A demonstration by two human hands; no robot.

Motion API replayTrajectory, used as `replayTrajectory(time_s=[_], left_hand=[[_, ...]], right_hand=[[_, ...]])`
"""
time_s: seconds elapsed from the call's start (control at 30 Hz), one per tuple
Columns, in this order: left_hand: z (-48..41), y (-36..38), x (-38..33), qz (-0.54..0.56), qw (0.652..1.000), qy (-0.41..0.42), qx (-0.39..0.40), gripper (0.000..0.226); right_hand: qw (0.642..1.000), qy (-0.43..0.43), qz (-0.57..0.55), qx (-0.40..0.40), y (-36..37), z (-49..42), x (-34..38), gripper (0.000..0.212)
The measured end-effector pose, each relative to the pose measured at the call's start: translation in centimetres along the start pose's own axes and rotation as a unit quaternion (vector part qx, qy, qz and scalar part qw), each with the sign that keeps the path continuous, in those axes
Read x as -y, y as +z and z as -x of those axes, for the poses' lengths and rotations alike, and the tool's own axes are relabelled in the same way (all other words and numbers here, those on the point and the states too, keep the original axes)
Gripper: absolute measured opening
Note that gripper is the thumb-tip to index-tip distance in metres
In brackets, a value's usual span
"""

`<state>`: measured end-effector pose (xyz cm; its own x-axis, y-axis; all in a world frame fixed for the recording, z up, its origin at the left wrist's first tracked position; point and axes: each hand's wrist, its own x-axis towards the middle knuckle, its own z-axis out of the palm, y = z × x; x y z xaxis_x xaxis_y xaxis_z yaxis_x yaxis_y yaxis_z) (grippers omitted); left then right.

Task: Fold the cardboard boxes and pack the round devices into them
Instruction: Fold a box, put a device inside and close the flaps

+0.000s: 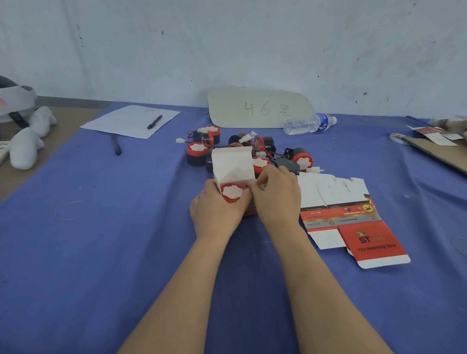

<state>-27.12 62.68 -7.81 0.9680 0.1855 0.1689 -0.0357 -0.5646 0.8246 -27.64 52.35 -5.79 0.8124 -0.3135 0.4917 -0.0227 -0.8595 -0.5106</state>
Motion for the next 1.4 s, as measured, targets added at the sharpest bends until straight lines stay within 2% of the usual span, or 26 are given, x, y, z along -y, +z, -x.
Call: replayTrajectory(time_s=[0.13,0.3,0.47,0.6,0.77,0.83,0.9,1.03,1.17,1.23,1.4], left_hand=[[-0.1,0.1,-0.1,-0.004,1.000,-0.013,-0.001,0.057],[0.0,0.2,-0.4,-0.010,1.000,-0.023,-0.007,0.052],[-0.1,0.3,-0.4,-0.016,1.000,-0.018,-0.008,0.054],[0.0,0.3,-0.5,-0.019,1.000,-0.013,-0.006,0.054],[-0.2,0.1,-0.5,-0.029,0.999,-0.014,0.003,0.043],[-0.2,0.1,-0.4,-0.033,0.999,-0.012,0.014,0.043],[-0.1,0.1,-0.4,-0.035,0.999,-0.003,0.022,0.043],[-0.1,-0.1,-0.4,-0.016,0.999,-0.005,0.036,0.044],[0.0,-0.2,-0.4,-0.009,0.999,-0.008,0.037,0.040],[0.0,-0.3,-0.4,-0.010,0.999,-0.008,0.041,0.039],[-0.2,-0.5,-0.6,-0.006,0.999,-0.015,0.048,0.044]], right_hand=[[0.998,0.010,-0.022,0.057,-0.8,-0.1,0.0,0.020],[0.994,-0.005,-0.016,0.111,-1.7,0.0,0.1,0.021],[0.989,0.017,-0.060,0.131,-1.7,0.0,0.3,0.028],[0.988,0.052,-0.039,0.143,-1.5,-0.6,0.9,0.027],[0.972,0.090,0.029,0.216,-1.5,-2.7,1.9,0.019],[0.970,0.101,0.048,0.217,-1.2,-2.9,2.1,0.018],[0.971,0.113,0.052,0.202,-1.0,-2.7,1.9,0.026],[0.981,0.146,0.016,0.129,-0.7,-1.9,1.4,0.040],[0.974,0.190,-0.055,0.114,-0.5,-1.3,0.4,0.073],[0.971,0.190,-0.083,0.122,-0.2,-1.2,-0.1,0.081],[0.955,0.181,-0.193,0.135,0.2,-1.2,-0.6,0.066]])
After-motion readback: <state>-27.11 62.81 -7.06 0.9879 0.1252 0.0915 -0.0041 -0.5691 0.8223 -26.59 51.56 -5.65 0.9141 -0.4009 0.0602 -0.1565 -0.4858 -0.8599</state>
